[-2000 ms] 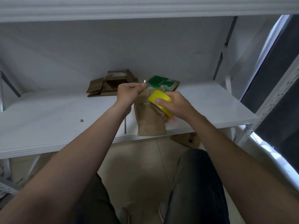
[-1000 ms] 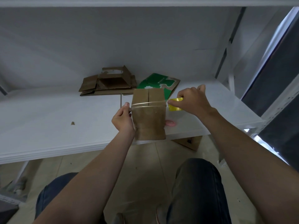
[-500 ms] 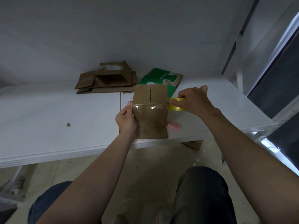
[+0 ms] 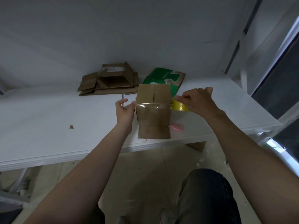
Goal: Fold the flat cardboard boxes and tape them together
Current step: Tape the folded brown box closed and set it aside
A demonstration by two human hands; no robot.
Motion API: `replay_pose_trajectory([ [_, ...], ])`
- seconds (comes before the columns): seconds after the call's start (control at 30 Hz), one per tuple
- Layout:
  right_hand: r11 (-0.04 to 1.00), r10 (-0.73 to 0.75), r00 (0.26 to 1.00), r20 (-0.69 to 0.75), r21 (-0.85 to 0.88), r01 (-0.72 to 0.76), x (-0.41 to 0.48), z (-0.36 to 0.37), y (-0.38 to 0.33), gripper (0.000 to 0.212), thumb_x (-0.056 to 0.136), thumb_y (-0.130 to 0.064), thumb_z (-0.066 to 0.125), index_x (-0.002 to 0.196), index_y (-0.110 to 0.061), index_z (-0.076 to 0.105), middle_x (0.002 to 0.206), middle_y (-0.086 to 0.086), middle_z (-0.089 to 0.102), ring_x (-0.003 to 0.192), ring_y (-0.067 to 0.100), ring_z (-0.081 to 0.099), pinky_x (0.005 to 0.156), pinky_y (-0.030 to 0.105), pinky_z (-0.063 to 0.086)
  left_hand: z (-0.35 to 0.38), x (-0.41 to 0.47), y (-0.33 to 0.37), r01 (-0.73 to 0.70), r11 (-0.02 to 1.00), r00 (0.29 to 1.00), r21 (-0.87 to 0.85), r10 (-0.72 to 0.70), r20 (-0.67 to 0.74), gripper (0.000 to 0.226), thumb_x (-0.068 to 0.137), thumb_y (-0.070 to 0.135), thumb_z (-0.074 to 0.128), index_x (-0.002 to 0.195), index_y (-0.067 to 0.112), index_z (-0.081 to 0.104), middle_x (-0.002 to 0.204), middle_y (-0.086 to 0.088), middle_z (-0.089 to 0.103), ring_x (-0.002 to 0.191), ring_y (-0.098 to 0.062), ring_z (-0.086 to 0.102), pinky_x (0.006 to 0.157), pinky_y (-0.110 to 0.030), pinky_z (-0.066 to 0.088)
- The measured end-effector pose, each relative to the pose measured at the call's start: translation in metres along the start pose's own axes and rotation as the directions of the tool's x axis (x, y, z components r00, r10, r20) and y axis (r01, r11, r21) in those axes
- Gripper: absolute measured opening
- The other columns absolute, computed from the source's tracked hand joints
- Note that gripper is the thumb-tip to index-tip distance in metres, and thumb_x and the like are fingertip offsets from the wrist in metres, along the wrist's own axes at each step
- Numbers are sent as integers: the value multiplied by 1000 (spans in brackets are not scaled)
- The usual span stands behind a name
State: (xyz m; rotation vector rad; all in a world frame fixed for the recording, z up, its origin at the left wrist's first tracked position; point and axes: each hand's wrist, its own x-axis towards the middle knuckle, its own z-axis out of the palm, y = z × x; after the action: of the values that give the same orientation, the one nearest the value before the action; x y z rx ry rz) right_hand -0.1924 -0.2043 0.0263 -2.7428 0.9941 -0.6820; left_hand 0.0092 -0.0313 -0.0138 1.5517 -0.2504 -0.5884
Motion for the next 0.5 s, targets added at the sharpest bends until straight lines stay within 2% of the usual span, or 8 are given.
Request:
replay_pose_trajectory([
  [0.07, 1000, -3, 1000, -12, 4, 3, 0, 1, 0, 57, 95, -67, 45, 52, -31, 44, 54, -7, 48, 68, 18, 49, 82, 42, 23, 4, -5, 9, -118, 989, 989, 92, 126, -78, 23, 102, 22, 55, 123, 22, 46, 102, 0, 63, 103, -22, 65, 76, -26, 44],
  [0.13, 1000, -3, 1000, -13, 2, 3, 1, 3, -2, 58, 95, -68, 42, 51, -29, 43, 54, -6, 48, 67, 18, 49, 83, 43, 23, 13, -16, 20, -140, 981, 985, 135, 152, -81, 35, 103, 34, 53, 130, 18, 39, 96, 7, 56, 98, -18, 61, 76, -28, 43],
  [0.17, 1000, -8, 1000, -17, -5, 8, 1, 4, -2, 59, 95, -69, 40, 52, -29, 44, 54, -5, 48, 67, 18, 49, 83, 42, 23, 18, -21, 24, -125, 983, 990, 137, 133, -55, 49, 100, 42, 57, 136, 17, 33, 101, 6, 55, 101, -18, 59, 79, -28, 45],
  [0.2, 1000, -16, 1000, -23, -18, 15, 1, 6, -3, 59, 94, -70, 38, 53, -28, 45, 55, -4, 50, 67, 18, 50, 83, 42, 23, 24, -25, 28, -111, 982, 993, 152, 116, -29, 69, 94, 49, 64, 142, 18, 27, 116, 0, 55, 111, -22, 57, 86, -31, 48],
  [0.27, 999, -26, 999, -33, -37, 25, 2, 8, -4, 61, 94, -71, 35, 55, -27, 48, 57, -3, 51, 68, 19, 52, 82, 40, 21, 37, -32, 31, -102, 959, 995, 263, 104, 8, 108, 75, 61, 79, 152, 24, 12, 150, -14, 35, 130, -35, 48, 104, -47, 47],
  [0.33, 999, -27, 999, -29, -42, 26, 2, 8, -5, 65, 93, -73, 33, 59, -23, 56, 60, -2, 53, 69, 19, 52, 81, 39, 20, 53, -36, 28, -108, 913, 993, 393, 114, 9, 128, 60, 68, 84, 154, 33, 4, 154, -11, 22, 135, -41, 40, 106, -58, 43],
  [0.5, 1000, -9, 999, -35, -17, 9, 1, 7, -3, 73, 82, -83, 26, 57, -21, 55, 58, -2, 53, 67, 18, 51, 79, 38, 18, 79, -41, 20, -93, 876, 988, 474, 140, -65, 133, 54, 67, 87, 153, 41, 2, 148, -7, 17, 133, -42, 31, 103, -60, 43],
])
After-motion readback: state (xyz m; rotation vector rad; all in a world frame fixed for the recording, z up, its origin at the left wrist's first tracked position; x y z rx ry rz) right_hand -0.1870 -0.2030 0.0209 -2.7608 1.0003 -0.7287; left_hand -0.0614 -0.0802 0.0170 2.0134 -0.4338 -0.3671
